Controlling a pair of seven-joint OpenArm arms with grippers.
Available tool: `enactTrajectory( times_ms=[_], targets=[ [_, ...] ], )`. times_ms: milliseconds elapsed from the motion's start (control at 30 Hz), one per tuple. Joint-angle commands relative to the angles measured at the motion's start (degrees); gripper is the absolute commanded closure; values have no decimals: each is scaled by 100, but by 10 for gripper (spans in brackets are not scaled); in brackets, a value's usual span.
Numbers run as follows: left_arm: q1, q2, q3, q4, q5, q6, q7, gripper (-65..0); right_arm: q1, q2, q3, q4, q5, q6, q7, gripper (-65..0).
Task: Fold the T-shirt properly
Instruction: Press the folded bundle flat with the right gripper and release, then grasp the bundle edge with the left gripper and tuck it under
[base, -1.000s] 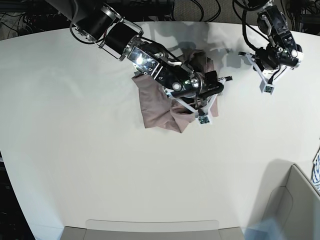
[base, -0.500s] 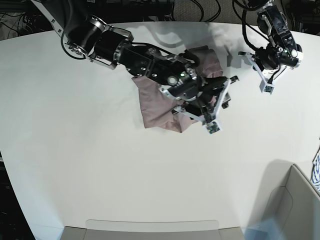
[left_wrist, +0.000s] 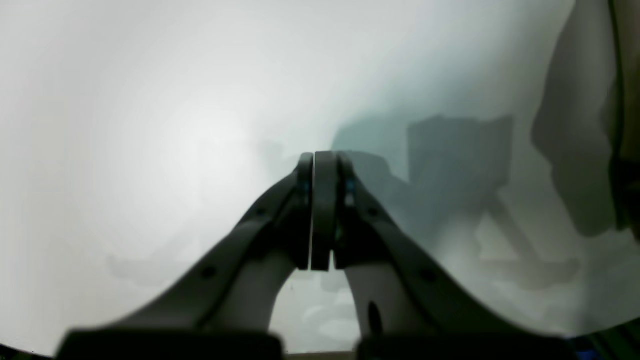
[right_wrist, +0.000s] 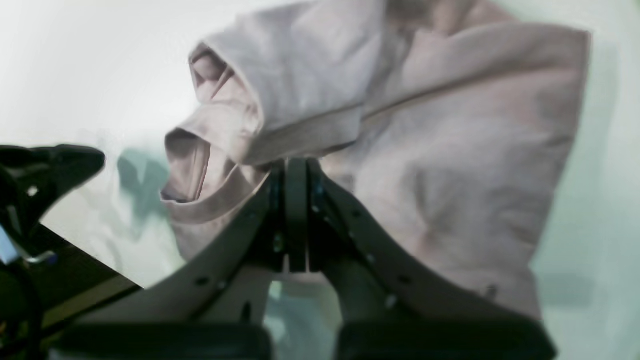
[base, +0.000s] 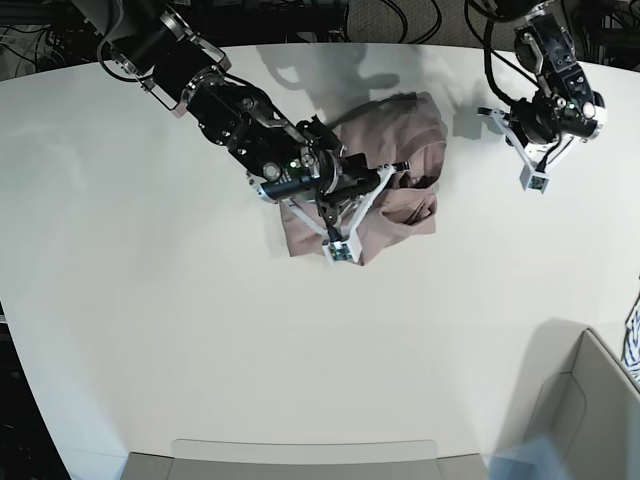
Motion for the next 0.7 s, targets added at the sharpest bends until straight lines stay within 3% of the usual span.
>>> enactTrajectory(
  times_ms=[0,100,167,300,400,467,567,667],
  targets=[
    [-85,-65,-19,95,-11,-6,-58,0,210,-62,12,-129,32,-29,-116,0],
    [-103,-65,-27,95,-2,-6,-58,0,597,-352,-15,-946,32,138,-116,0],
    [-103,-74,-27,95,-2,-6,-58,0,904,-642,3,-1579,15,639,-2,0],
    [-103,-74,-27,95,-2,-6,-58,0,1555,-1082,-32,-2907,-3,1396,1229,0],
    [-103,-74,-27,95,-2,-6,-58,0,2021,-1406,-32,-3636,-3,1782,1739,0],
    [-103,-74,-27,95,-2,-6,-58,0,2144,-1406,-103,-3680,6,1958,2099,0],
    [-111,-74,-27,95,-2,-6,-58,0,2109,-1390,-314,-3329,6,1949,2539,0],
    [-120,-74,-27,148,-11,-6,-58,0,1968,-1187,-296,-2951,6,1941,2574,0]
  ],
)
